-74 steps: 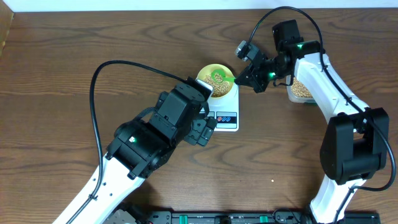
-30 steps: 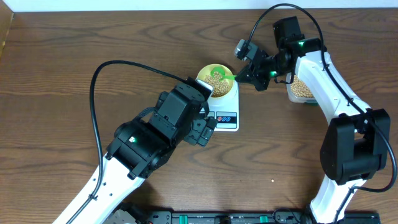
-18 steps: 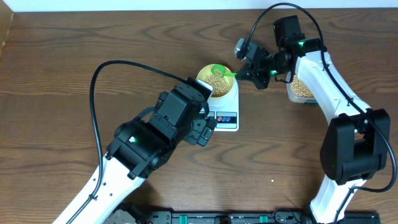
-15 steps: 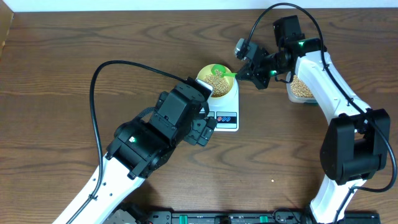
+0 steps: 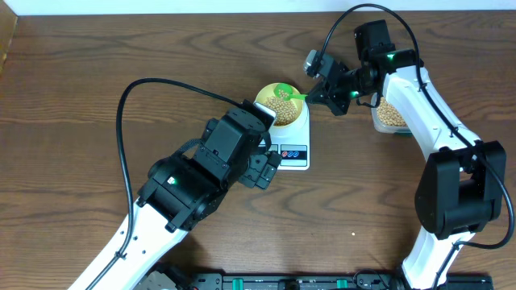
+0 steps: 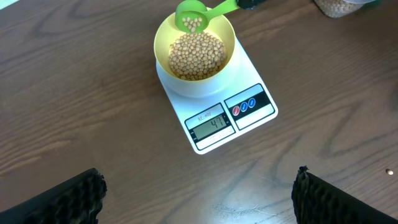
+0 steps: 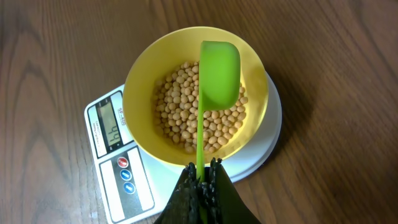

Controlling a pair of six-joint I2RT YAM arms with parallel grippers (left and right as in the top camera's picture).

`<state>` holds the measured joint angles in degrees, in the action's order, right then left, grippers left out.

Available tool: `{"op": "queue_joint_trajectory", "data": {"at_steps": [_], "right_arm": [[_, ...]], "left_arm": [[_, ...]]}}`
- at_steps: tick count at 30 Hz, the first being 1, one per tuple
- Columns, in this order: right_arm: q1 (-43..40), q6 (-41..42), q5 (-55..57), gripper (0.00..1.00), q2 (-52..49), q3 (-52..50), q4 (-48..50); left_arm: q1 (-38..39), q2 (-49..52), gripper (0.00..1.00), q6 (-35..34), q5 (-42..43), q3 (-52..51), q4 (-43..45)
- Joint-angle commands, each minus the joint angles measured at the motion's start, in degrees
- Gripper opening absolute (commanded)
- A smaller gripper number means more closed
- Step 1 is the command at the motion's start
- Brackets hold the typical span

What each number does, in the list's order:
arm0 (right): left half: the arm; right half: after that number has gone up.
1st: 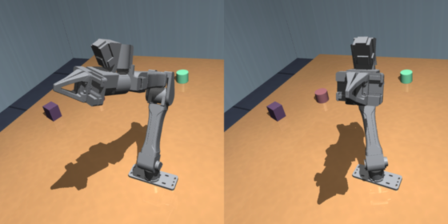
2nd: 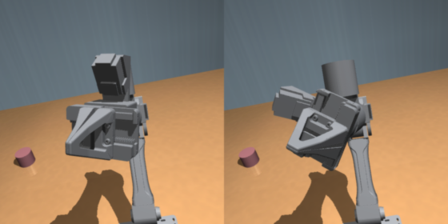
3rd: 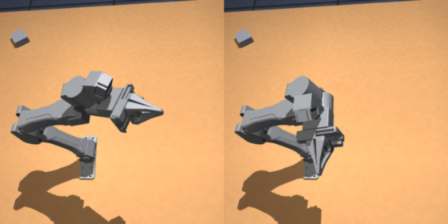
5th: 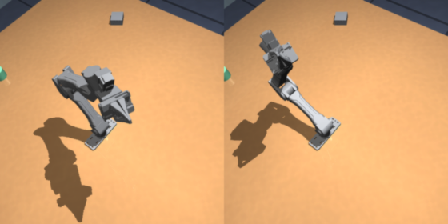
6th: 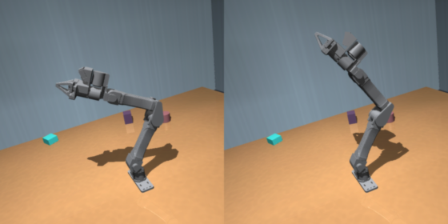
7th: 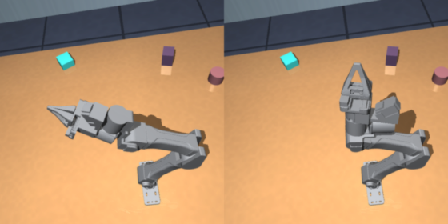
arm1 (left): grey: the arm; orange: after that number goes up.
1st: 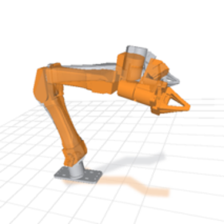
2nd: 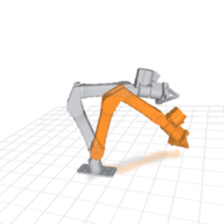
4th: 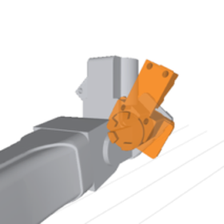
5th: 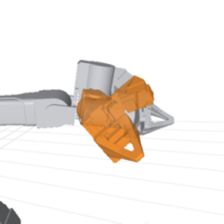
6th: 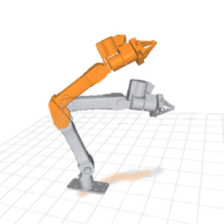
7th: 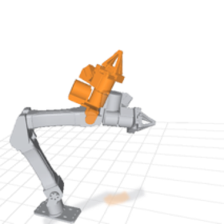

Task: Scoop item into bowl and weigh 50g on scale
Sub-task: 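Hold the scoop over the bowl, shaking out remaining soybeans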

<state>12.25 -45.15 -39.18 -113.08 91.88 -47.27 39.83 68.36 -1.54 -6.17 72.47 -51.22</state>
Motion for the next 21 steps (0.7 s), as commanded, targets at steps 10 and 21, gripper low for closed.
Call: {"op": "queue_joint_trajectory", "data": {"at_steps": [10, 21], "right_arm": [[0.6, -4.1, -0.9, 0.01, 1.9, 1.2, 0.1], [0.6, -4.7, -0.9, 0.01, 1.9, 1.2, 0.1]], "left_arm": [[-0.3, -0.3, 0.98, -0.4, -0.5, 0.4, -0.2], [-0.3, -0.3, 0.98, -0.4, -0.5, 0.4, -0.2]]}}
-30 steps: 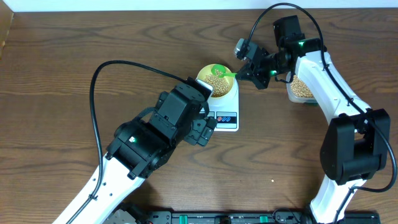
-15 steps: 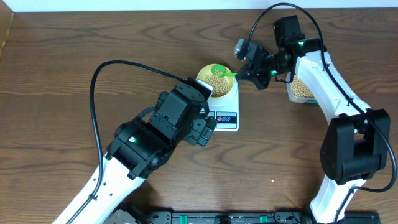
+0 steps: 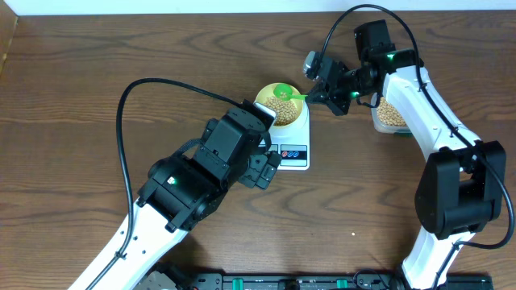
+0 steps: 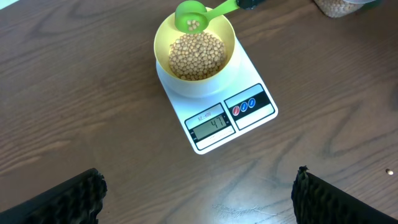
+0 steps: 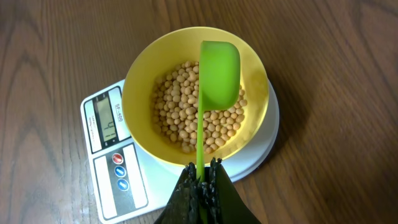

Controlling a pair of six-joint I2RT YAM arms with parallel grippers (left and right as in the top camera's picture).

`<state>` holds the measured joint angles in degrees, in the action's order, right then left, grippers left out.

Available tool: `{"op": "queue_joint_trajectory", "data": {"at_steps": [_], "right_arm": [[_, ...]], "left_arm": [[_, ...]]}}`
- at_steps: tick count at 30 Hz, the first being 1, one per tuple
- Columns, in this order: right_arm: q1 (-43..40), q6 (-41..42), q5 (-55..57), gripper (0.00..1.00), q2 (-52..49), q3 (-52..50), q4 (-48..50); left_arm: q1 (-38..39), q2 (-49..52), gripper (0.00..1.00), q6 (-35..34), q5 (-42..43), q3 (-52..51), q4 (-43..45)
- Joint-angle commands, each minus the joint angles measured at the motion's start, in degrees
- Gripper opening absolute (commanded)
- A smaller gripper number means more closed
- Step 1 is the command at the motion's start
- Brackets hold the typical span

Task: Scoop item into bowl and weigh 50g on scale
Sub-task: 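Hold the scoop over the bowl, shaking out remaining soybeans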

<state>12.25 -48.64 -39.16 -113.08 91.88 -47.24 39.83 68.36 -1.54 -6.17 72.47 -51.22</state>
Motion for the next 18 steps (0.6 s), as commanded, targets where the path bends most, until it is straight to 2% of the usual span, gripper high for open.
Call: {"op": "queue_joint_trajectory", "data": {"at_steps": [1, 18], "right_arm": [[0.6, -1.7, -0.9, 0.01, 1.9, 1.2, 0.1], [0.6, -3.8, -0.8, 0.01, 1.9, 1.2, 0.4]], "left_arm": [[-0.3, -0.3, 0.98, -0.4, -0.5, 0.4, -0.2], [-0.3, -0.3, 0.98, -0.4, -0.5, 0.4, -0.2]]}}
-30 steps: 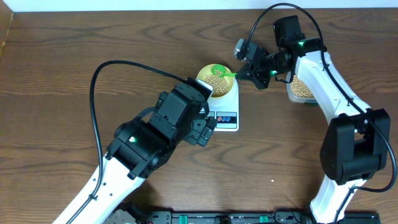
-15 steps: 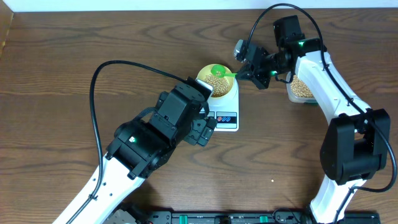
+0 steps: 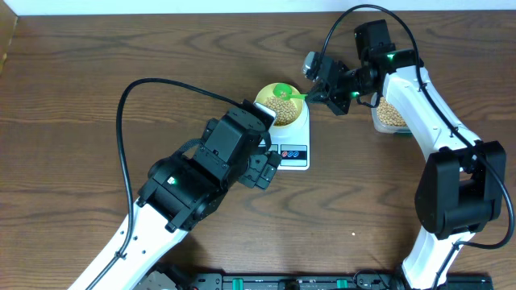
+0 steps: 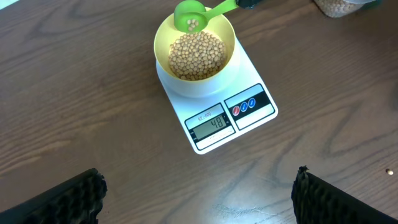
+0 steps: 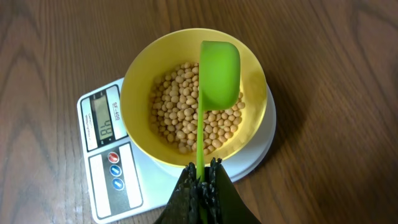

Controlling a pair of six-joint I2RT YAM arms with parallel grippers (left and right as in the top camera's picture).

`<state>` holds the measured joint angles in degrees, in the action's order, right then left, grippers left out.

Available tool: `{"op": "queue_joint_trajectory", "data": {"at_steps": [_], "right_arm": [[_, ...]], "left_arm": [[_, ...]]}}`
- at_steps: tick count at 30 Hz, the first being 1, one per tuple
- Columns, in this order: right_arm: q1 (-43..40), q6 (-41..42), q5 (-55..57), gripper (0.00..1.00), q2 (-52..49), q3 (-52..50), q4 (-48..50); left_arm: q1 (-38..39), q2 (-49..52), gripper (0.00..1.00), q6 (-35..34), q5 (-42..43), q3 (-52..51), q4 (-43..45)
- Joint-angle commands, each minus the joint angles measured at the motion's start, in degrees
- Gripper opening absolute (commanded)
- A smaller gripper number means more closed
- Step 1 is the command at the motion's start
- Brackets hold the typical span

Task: Scoop item into bowl and weigh 50g on scale
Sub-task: 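Hold the scoop over the bowl, shaking out remaining soybeans, then move the empty scoop back to the soybean tub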

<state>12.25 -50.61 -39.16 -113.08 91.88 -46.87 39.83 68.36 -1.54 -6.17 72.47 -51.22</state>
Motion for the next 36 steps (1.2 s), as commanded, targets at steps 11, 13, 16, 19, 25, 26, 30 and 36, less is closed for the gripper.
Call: {"op": "queue_joint_trajectory", "data": {"at_steps": [11, 13, 16, 19, 25, 26, 30, 36], "right_arm": [[0.6, -4.7, -0.9, 0.01, 1.9, 1.2, 0.0], [0.6, -7.0, -0.9, 0.01, 1.9, 1.2, 0.0], [0.6, -9.3, -0.9, 0.01, 1.9, 1.2, 0.5], [0.6, -9.5, -0.9, 0.01, 1.9, 1.2, 1.2], [0.6, -12.6, -0.9, 0.01, 1.9, 1.2, 1.5], [0.6, -13.8, -0.9, 0.01, 1.9, 1.2, 1.6], [0.6, -16.3, -0.9, 0.01, 1.9, 1.2, 2.8], [0.6, -16.4, -0.9, 0.01, 1.9, 1.2, 4.2]], "left_arm": [[-0.3, -0.3, 0.98, -0.4, -0.5, 0.4, -0.2], [-0.3, -0.3, 0.98, -0.4, -0.5, 0.4, -0.2], [-0.3, -0.3, 0.98, -0.4, -0.5, 0.4, -0.2], [-0.3, -0.3, 0.98, -0.4, -0.5, 0.4, -0.2], [-0.3, -0.3, 0.98, -0.4, -0.5, 0.4, -0.2], [-0.3, -0.3, 0.98, -0.4, -0.5, 0.4, -0.2], [-0.3, -0.3, 0.98, -0.4, -0.5, 0.4, -0.2], [-0.3, -0.3, 0.98, -0.4, -0.5, 0.4, -0.2]]}}
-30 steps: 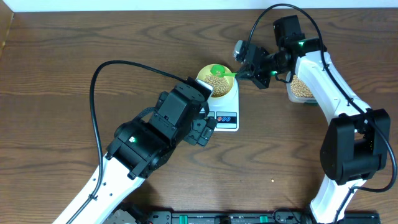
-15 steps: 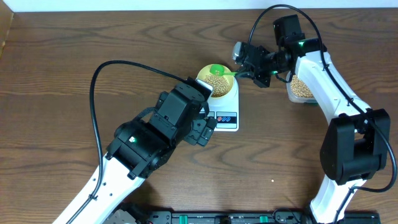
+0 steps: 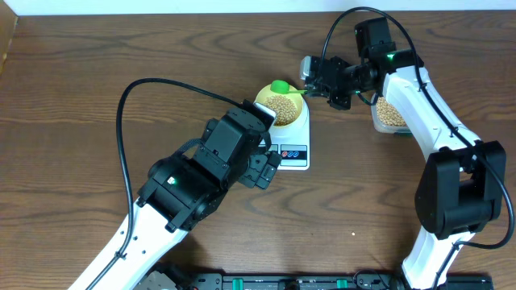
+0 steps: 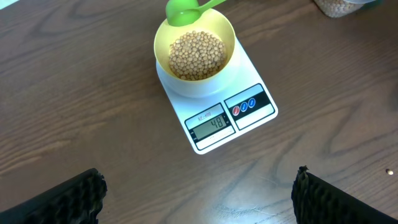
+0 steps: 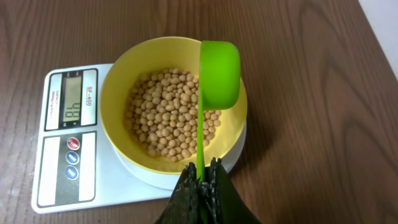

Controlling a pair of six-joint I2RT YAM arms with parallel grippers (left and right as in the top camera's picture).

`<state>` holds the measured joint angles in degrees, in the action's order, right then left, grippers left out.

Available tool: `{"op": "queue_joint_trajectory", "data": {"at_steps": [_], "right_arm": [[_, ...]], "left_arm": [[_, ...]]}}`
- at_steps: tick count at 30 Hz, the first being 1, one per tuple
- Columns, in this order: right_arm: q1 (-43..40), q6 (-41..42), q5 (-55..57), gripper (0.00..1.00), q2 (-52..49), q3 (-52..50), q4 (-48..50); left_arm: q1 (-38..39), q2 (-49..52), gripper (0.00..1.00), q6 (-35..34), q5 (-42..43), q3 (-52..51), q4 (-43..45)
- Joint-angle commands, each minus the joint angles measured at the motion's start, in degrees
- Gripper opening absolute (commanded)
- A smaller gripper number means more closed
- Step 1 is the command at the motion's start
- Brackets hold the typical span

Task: Scoop item into bowl and weigh 50g on scale
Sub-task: 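Move the empty scoop back to the soybean tub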

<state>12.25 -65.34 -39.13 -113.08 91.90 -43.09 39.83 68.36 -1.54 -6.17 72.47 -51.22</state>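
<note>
A yellow bowl of tan beans stands on the white scale; its display reads 48. My right gripper is shut on the handle of the green scoop, whose cup hangs over the bowl's far rim. The underside of the cup faces the right wrist camera, so its contents are hidden. My left gripper is open, low over bare table in front of the scale, with nothing between its fingers.
A clear container of the same beans stands right of the scale, under the right arm. The left arm reaches across the table's middle toward the scale. A black rail runs along the front edge.
The scoop has shifted from over the beans toward the bowl's far rim, and my right wrist has turned. The display still reads 48. The left arm has not moved.
The scoop was held over the bowl with a few beans in it while the scale read 47. Then the reading was 48. Now the scoop is at the bowl's far rim and the reading stays at 48. My left gripper has stayed open throughout.
</note>
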Motion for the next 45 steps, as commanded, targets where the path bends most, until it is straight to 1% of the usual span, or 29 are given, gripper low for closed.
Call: {"op": "queue_joint_trajectory", "data": {"at_steps": [1, 11, 14, 20, 22, 24, 26, 29, 31, 32, 34, 38, 39, 41, 45], "right_arm": [[0.6, -1.7, -0.9, 0.01, 1.9, 1.2, 0.6], [2.0, -3.1, -0.9, 0.01, 1.9, 1.2, 0.7], [2.1, 0.2, -0.9, 0.01, 2.3, 1.2, 1.4], [2.0, 12.0, -0.6, 0.01, 6.2, 1.2, 5.2], [1.8, 17.8, 2.6, 0.01, 8.4, 1.2, 7.5], [1.6, 26.9, 11.2, 0.01, 11.3, 1.2, 10.5], [1.4, 35.1, 22.9, 0.01, 13.9, 1.2, 12.4], [0.7, 41.0, 40.6, 0.01, 16.5, 1.2, 12.6], [-0.4, 44.1, 50.0, 0.01, 16.9, 1.2, 10.8], [-1.3, 45.5, 53.0, 0.01, 16.8, 1.2, 8.7], [-3.5, 49.1, 54.5, 0.01, 16.4, 1.2, 2.7], [-8.3, 62.1, 54.4, 0.01, 15.1, 1.1, -7.4], [-9.4, 64.0, 54.1, 0.01, 14.8, 1.1, -8.8], [-11.6, 66.3, 53.2, 0.01, 14.4, 1.1, -10.8], [-14.8, 66.6, 52.5, 0.01, 14.4, 1.0, -11.6]], "left_arm": [[-0.3, -0.3, 0.98, -0.4, -0.5, 0.4, -0.2], [-0.3, -0.3, 0.98, -0.4, -0.5, 0.4, -0.2], [-0.3, -0.3, 0.98, -0.4, -0.5, 0.4, -0.2], [-0.3, -0.3, 0.98, -0.4, -0.5, 0.4, -0.2], [-0.3, -0.3, 0.98, -0.4, -0.5, 0.4, -0.2], [-0.3, -0.3, 0.98, -0.4, -0.5, 0.4, -0.2], [-0.3, -0.3, 0.98, -0.4, -0.5, 0.4, -0.2], [-0.3, -0.3, 0.98, -0.4, -0.5, 0.4, -0.2], [-0.3, -0.3, 0.98, -0.4, -0.5, 0.4, -0.2], [-0.3, -0.3, 0.98, -0.4, -0.5, 0.4, -0.2], [-0.3, -0.3, 0.98, -0.4, -0.5, 0.4, -0.2], [-0.3, -0.3, 0.98, -0.4, -0.5, 0.4, -0.2], [-0.3, -0.3, 0.98, -0.4, -0.5, 0.3, -0.2], [-0.3, -0.3, 0.98, -0.4, -0.5, 0.4, -0.2], [-0.3, -0.3, 0.98, -0.4, -0.5, 0.4, -0.2]]}}
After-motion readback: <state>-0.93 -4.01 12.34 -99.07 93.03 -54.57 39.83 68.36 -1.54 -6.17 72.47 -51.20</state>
